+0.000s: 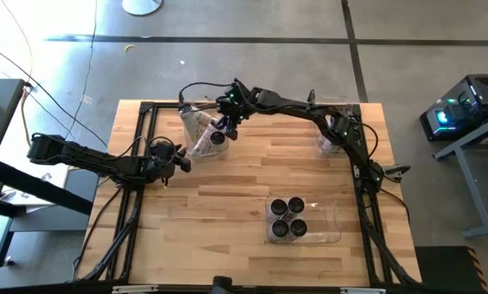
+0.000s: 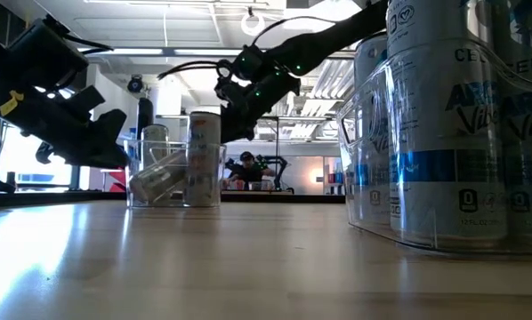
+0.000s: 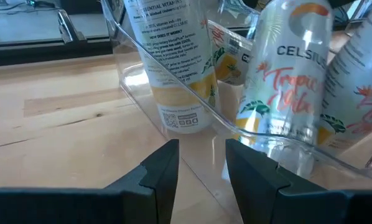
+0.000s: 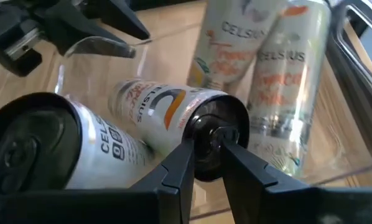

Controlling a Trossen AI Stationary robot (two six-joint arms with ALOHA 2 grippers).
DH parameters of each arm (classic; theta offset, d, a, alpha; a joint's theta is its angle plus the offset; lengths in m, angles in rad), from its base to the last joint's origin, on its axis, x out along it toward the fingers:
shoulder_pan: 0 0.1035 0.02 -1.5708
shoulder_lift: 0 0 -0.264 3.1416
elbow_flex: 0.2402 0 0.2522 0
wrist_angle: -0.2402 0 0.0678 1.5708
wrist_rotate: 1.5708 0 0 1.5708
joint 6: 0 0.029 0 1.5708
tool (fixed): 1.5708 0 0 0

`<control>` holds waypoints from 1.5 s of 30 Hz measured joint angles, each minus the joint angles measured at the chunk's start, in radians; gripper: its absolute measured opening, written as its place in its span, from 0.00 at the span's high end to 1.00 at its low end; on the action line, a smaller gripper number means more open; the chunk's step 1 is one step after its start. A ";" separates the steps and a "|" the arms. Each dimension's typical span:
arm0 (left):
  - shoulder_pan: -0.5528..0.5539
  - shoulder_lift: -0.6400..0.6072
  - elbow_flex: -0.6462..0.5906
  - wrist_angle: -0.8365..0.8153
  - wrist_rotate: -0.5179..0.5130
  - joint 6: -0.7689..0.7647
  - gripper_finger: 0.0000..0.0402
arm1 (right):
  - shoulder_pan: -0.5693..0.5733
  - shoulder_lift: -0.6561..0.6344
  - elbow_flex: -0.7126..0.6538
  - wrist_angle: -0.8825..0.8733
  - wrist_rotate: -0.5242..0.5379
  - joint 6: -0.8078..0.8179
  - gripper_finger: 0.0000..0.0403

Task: Sort soda cans
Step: Adjust the white/yellow soda cans

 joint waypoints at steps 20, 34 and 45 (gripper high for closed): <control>0.000 0.000 0.000 0.010 0.003 -0.027 0.68 | 0.099 -0.004 0.003 0.165 -0.002 -0.014 0.81; -0.005 -0.070 0.154 0.095 0.010 0.405 0.68 | 0.132 0.000 0.000 0.201 0.012 -0.029 0.81; -0.005 -0.092 0.343 0.038 0.044 0.703 0.68 | 0.152 0.004 -0.002 0.182 0.017 -0.042 0.81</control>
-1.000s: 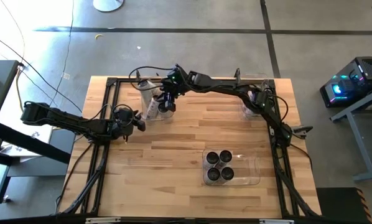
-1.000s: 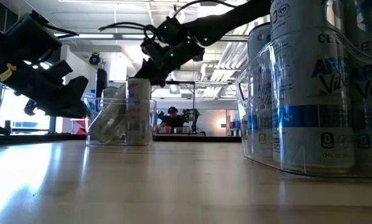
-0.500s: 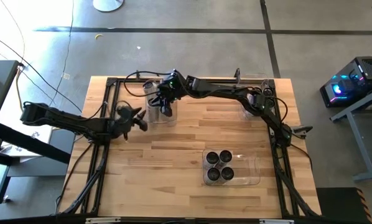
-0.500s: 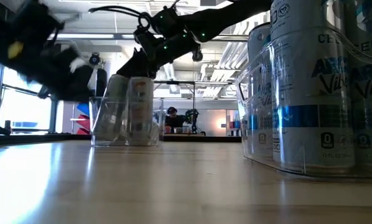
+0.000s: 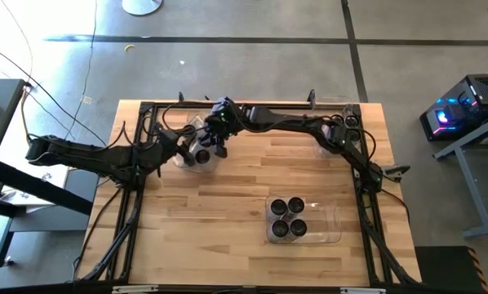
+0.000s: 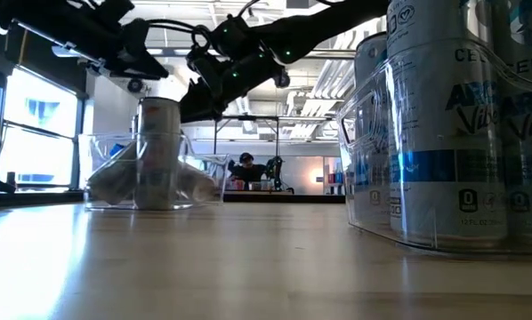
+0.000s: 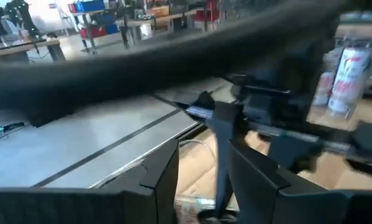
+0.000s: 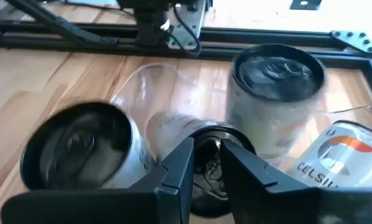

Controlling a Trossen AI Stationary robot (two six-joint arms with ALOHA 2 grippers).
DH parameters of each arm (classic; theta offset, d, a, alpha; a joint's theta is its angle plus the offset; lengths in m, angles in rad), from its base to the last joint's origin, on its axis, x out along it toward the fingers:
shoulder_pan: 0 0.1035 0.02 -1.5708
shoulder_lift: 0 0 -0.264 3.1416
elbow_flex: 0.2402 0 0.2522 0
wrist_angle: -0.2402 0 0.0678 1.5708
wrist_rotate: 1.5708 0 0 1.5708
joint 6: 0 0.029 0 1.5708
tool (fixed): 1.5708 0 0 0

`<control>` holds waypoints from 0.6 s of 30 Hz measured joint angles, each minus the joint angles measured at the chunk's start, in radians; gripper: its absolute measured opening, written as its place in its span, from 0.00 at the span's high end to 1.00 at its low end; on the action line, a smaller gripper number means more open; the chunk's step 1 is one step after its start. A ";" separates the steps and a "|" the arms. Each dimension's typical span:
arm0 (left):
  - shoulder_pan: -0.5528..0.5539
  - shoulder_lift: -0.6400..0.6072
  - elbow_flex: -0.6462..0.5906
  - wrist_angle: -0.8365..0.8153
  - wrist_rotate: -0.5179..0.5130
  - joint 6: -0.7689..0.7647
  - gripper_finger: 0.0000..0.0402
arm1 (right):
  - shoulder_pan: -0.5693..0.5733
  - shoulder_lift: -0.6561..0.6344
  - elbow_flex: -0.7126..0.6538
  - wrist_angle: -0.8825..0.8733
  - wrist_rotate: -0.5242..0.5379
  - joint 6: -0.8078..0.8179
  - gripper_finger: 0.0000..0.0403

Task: Sort soda cans
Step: Adjust the white/yellow soda cans

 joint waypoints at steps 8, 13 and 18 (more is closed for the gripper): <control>-0.037 -0.015 0.094 -0.355 0.028 -0.178 0.68 | 0.012 0.000 0.000 0.003 -0.003 -0.025 0.81; -0.089 -0.006 0.268 -0.671 0.221 -0.351 0.72 | 0.012 0.000 0.000 0.011 -0.003 -0.025 0.81; -0.105 0.008 0.299 -0.726 0.215 -0.282 0.77 | 0.015 0.000 0.000 0.027 -0.004 -0.025 0.81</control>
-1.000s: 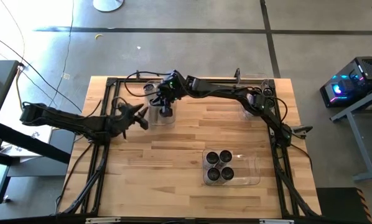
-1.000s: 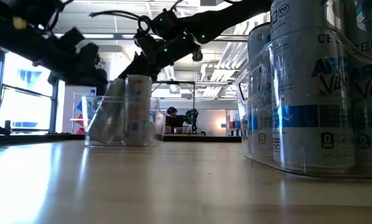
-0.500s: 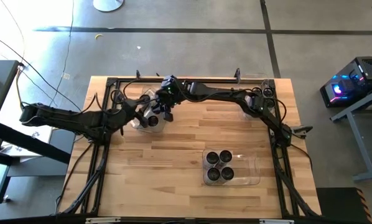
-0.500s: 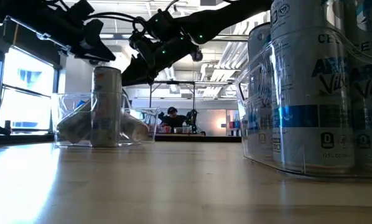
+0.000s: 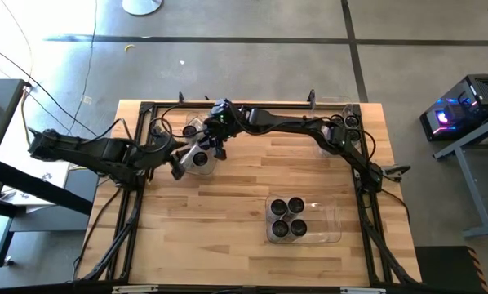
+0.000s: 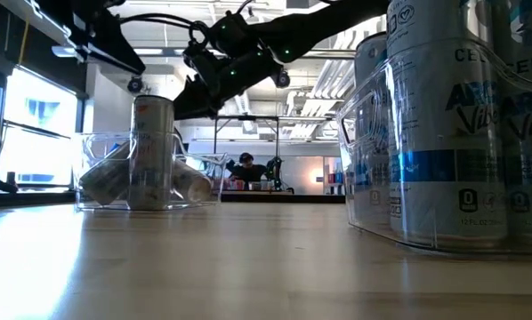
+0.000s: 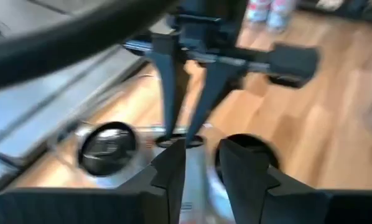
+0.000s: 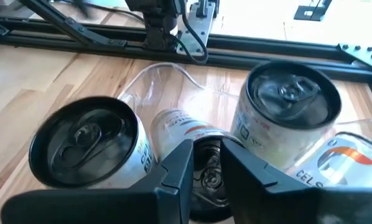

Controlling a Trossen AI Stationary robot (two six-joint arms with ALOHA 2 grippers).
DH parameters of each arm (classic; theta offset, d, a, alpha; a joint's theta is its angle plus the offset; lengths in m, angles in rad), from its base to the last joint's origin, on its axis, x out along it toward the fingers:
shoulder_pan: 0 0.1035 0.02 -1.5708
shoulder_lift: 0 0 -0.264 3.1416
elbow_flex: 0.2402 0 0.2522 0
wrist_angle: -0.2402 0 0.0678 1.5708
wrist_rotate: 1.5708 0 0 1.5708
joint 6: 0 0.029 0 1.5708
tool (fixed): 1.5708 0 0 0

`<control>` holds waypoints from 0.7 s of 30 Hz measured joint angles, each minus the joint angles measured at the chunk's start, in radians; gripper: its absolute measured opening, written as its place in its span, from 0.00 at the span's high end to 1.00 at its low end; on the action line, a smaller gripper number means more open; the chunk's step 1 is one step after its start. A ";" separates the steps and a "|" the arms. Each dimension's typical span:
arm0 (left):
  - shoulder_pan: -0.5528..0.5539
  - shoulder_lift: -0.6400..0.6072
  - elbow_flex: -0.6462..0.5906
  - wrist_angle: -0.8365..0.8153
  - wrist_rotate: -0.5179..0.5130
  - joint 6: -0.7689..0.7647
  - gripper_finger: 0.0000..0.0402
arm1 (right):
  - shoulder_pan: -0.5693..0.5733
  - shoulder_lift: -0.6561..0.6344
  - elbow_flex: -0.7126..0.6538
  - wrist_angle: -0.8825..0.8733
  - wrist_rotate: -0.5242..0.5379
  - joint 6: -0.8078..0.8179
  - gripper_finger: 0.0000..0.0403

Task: Sort soda cans
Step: Adjust the white/yellow soda cans

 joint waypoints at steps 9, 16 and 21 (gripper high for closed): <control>-0.007 -0.003 0.000 -0.032 0.061 -0.034 0.82 | 0.028 0.000 0.000 0.096 -0.007 -0.016 0.81; -0.172 0.001 0.000 -0.174 0.082 -0.335 0.86 | 0.035 -0.023 0.000 0.070 0.229 -0.060 0.81; -0.280 0.051 -0.010 -0.299 0.027 -0.632 0.88 | -0.015 -0.099 0.006 -0.159 0.358 -0.039 0.81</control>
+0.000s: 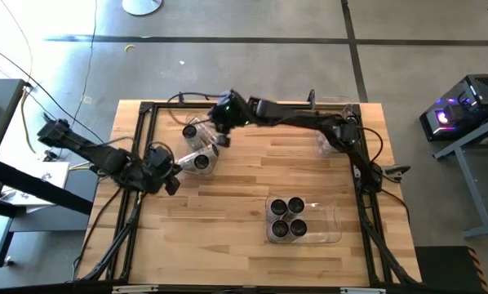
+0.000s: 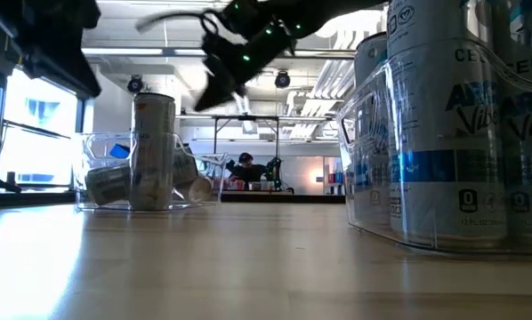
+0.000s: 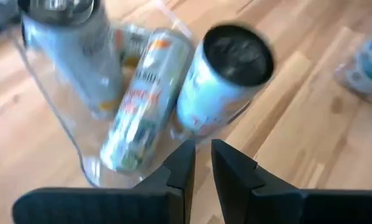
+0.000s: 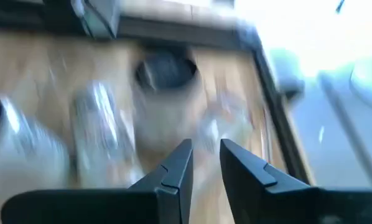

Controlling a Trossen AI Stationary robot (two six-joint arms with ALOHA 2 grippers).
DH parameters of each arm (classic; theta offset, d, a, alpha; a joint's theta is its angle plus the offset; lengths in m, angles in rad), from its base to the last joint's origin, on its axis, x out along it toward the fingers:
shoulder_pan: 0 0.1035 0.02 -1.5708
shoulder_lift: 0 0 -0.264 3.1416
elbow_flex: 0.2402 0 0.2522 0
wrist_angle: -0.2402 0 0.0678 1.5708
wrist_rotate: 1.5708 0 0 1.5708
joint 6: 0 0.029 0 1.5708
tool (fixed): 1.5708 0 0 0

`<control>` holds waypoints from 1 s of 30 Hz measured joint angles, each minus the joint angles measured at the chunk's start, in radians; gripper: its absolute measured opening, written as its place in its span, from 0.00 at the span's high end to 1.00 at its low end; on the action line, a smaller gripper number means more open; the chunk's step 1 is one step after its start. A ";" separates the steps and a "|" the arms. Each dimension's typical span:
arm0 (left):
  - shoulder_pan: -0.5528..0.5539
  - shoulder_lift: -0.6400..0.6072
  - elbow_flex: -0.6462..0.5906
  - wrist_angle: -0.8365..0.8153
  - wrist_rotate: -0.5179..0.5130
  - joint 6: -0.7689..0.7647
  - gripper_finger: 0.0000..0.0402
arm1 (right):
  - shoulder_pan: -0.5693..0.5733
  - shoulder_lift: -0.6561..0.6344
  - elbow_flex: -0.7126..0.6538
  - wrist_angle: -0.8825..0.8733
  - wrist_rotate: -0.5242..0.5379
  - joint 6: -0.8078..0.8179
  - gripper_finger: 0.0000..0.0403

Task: Sort soda cans
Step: Adjust the white/yellow soda cans

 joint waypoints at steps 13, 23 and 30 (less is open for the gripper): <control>-0.290 0.051 -0.156 -0.067 -0.095 -0.605 0.96 | -0.039 0.005 -0.193 -0.064 -0.126 0.115 0.81; -0.343 0.113 -0.179 -0.074 -0.152 -0.762 1.00 | -0.003 0.007 -0.274 0.136 -0.123 0.161 0.81; -0.359 0.162 -0.178 0.031 -0.012 -0.754 1.00 | 0.002 -0.009 -0.213 0.102 -0.016 0.135 0.81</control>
